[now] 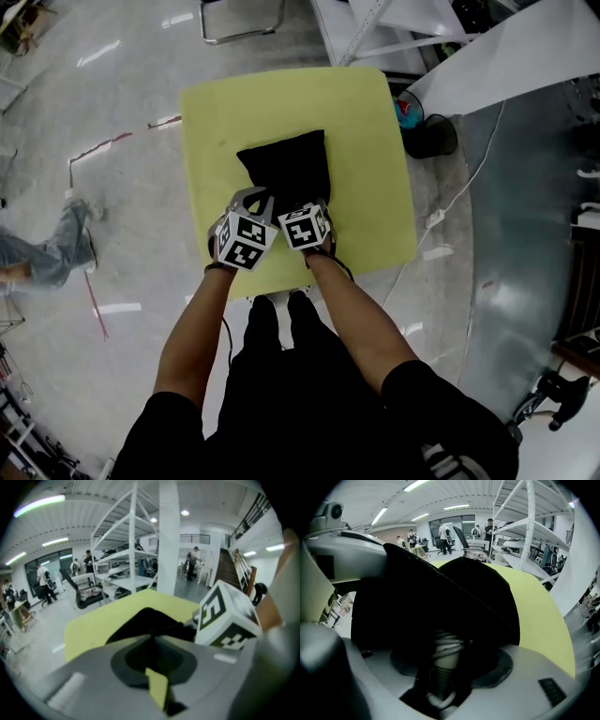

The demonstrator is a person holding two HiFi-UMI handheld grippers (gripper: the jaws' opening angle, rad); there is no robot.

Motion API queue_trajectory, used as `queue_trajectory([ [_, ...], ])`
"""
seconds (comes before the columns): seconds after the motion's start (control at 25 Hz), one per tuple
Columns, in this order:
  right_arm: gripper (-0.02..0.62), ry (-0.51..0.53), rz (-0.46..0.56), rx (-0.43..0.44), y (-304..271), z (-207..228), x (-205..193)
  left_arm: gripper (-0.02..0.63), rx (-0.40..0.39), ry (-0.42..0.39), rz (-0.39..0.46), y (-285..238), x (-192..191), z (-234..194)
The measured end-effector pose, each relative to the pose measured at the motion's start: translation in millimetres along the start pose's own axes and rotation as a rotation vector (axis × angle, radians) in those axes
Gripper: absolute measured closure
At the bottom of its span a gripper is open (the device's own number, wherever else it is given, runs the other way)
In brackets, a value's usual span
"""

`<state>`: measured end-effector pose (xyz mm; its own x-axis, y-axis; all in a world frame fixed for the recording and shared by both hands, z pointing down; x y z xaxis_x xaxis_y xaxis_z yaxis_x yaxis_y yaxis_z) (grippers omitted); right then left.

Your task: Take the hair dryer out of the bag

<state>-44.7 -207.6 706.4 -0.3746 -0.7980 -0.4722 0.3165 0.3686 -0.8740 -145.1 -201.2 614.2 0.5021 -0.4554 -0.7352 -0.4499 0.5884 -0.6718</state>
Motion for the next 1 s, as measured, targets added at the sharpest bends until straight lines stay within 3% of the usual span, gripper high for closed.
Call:
queue_trajectory([
  [0.2, 0.365, -0.015, 0.012, 0.006, 2.4, 3.3, 0.9, 0.591, 0.024, 0.011, -0.004, 2.5, -3.2, 4.7],
  [0.68, 0.377, 0.006, 0.017, 0.154, 47.7, 12.9, -13.8, 0.591, 0.074, -0.037, 0.003, 14.9, -5.5, 27.9],
  [1.0, 0.380, 0.006, 0.073, 0.160, 62.1, 9.3, -33.1, 0.589, 0.091, 0.006, 0.043, 33.2, -12.7, 52.1],
])
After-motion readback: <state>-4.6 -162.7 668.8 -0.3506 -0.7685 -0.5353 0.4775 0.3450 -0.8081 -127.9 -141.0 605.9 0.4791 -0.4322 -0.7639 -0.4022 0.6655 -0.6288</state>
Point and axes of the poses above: the fingertips, and each gripper's own axes: y backward along the fingers, z to its right, x out of its top, the point moved 7 cm from there along y, backward along the fingers, and after that the axes turned 7 degrees about -y, right-handed, at the moved point
